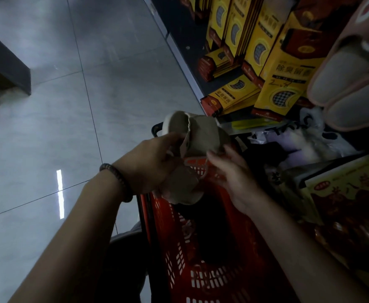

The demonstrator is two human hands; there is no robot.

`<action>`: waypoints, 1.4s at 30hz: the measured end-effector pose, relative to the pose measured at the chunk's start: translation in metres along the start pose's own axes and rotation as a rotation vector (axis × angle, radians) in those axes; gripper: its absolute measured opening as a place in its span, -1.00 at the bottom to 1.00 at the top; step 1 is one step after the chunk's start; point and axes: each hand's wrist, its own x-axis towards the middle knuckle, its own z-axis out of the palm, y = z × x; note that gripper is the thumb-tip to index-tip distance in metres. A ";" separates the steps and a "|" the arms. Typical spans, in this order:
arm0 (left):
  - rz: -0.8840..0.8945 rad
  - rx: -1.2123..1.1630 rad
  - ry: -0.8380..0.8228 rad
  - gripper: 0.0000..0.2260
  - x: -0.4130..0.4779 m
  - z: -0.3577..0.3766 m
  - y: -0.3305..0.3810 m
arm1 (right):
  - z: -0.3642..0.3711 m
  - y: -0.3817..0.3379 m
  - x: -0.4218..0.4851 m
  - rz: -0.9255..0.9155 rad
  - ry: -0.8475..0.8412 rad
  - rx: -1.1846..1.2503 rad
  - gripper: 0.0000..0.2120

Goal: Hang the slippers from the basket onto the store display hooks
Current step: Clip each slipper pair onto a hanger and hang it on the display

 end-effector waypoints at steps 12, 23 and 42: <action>-0.011 -0.010 0.344 -0.89 -0.009 -0.012 0.007 | 0.012 0.000 -0.009 0.178 -0.013 0.364 -0.77; 0.083 -0.089 0.568 -0.94 -0.025 -0.012 0.028 | 0.021 0.020 -0.038 0.241 0.058 0.359 -0.80; 0.412 0.085 0.145 -0.93 -0.136 -0.027 0.188 | -0.032 -0.083 -0.284 -0.798 0.523 -0.698 -0.71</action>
